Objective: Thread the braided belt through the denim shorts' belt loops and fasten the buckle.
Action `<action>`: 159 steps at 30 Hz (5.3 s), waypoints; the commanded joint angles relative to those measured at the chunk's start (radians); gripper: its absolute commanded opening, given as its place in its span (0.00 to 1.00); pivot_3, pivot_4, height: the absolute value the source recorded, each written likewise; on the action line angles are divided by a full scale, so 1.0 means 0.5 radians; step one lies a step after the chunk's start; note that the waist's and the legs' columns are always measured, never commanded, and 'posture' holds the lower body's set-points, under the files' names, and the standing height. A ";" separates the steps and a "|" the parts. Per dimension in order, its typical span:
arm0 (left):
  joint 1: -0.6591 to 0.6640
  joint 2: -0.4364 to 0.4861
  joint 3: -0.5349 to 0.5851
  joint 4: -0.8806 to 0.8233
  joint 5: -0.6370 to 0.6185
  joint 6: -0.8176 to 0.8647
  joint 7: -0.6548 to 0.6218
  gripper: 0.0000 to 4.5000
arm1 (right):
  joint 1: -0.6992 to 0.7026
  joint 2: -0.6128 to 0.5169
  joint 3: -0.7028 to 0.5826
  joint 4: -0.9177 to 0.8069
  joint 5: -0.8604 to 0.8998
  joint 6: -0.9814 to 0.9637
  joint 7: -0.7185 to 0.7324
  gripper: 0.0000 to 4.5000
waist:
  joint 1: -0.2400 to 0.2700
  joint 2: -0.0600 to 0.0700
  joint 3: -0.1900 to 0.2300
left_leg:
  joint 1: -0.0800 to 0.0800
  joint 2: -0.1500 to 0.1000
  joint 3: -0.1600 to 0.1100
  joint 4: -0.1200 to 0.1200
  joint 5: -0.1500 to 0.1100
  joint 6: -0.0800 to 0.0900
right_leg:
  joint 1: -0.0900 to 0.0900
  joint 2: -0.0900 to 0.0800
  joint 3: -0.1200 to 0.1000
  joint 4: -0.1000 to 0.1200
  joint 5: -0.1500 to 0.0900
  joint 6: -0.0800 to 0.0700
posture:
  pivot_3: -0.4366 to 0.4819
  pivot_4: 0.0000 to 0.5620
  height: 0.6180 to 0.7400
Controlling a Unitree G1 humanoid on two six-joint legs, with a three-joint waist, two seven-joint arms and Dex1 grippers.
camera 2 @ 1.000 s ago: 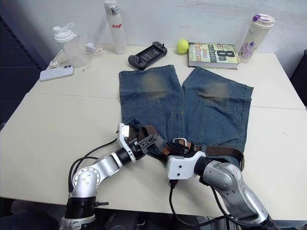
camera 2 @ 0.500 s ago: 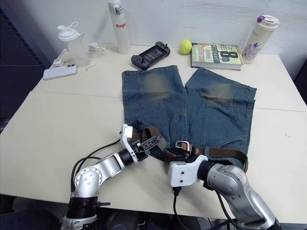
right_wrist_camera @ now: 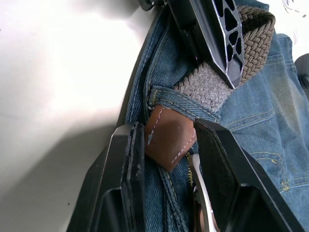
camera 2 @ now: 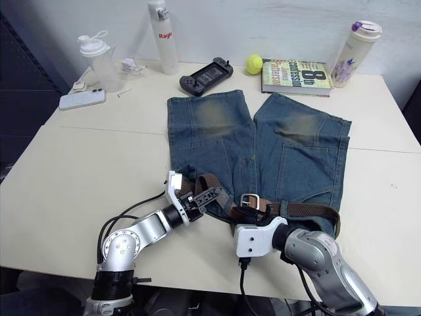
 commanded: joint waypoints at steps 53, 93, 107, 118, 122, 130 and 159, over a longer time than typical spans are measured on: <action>0.003 -0.013 -0.052 0.031 0.009 0.104 -0.035 0.00 | 0.087 0.125 -0.119 -0.220 -0.208 -0.048 -0.146 0.40 | -0.005 0.000 -0.001 | 0.000 0.000 0.000 0.001 0.000 -0.001 | -0.001 0.001 0.001 0.003 0.000 0.000 | 0.48 0.27 1.00; -0.003 0.051 -0.056 -0.003 -0.001 0.130 -0.112 0.00 | 0.131 0.119 -0.137 -0.228 -0.218 0.000 -0.131 0.01 | -0.006 0.001 -0.001 | 0.000 0.000 0.000 0.002 0.000 0.000 | -0.001 0.001 0.002 0.011 0.000 0.000 | 0.48 0.27 1.00; 0.196 1.268 0.385 -0.376 -0.353 0.386 -1.038 0.63 | 0.038 0.127 -0.180 -0.315 -0.143 0.058 -0.088 0.00 | -0.060 0.001 -0.001 | 0.004 0.006 0.000 -0.002 0.002 -0.007 | -0.007 0.008 0.013 0.018 -0.008 -0.011 | 0.48 0.27 1.00; -0.792 1.253 -0.018 0.749 0.458 -0.343 -1.551 0.36 | 0.068 0.114 -0.169 -0.336 -0.172 0.038 -0.093 0.00 | -0.053 0.001 -0.001 | 0.003 0.001 -0.002 -0.004 0.004 -0.012 | -0.010 0.009 0.019 0.029 -0.012 -0.013 | 0.48 0.27 1.00; -1.004 1.090 -0.295 1.143 0.896 -0.782 -1.654 0.01 | 0.072 0.113 -0.185 -0.360 -0.171 0.052 -0.092 0.00 | -0.052 0.000 -0.001 | 0.003 0.002 -0.001 -0.003 0.004 -0.012 | -0.011 0.010 0.019 0.030 -0.012 -0.013 | 0.48 0.27 1.00; -1.188 0.994 -0.697 1.867 1.695 -1.774 -1.779 0.01 | 0.137 0.078 -0.260 -0.510 -0.103 0.117 -0.023 0.00 | -0.053 -0.001 -0.002 | 0.000 0.004 0.001 -0.002 0.005 -0.011 | -0.017 0.010 0.019 0.033 -0.012 -0.013 | 0.48 0.27 1.00; -1.134 1.059 -0.947 2.493 2.390 -2.994 -1.740 0.01 | 0.465 -0.469 -1.570 -0.391 0.756 0.284 0.613 0.00 | -0.070 -0.005 -0.058 | 0.030 0.006 0.009 -0.003 -0.006 0.000 | 0.008 0.004 0.024 0.030 -0.013 -0.011 | 0.48 0.27 1.00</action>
